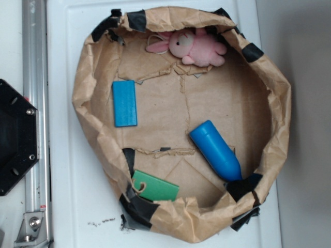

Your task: Grab the green block.

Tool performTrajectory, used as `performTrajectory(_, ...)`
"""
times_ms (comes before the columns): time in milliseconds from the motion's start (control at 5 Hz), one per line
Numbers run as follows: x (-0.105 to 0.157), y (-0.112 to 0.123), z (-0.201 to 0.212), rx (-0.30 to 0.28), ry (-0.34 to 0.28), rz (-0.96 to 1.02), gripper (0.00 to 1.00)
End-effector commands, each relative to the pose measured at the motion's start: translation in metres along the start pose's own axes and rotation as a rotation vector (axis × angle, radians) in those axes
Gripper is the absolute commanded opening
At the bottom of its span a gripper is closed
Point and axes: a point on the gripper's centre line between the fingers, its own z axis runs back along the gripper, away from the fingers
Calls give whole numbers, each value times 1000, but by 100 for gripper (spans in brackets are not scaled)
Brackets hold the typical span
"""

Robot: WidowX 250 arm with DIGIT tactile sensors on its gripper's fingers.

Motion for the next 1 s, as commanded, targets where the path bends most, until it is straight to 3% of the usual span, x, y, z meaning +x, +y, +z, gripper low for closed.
performTrajectory(0, 0, 0, 0, 0, 0, 0, 100)
performTrajectory(200, 42, 17, -22, -60, -80, -181, 100)
performTrajectory(400, 78, 18, -29, -113, -184, -239, 100)
performTrajectory(600, 111, 21, -53, -169, -173, -252, 100)
performTrajectory(800, 131, 16, -94, -293, -99, -221, 100)
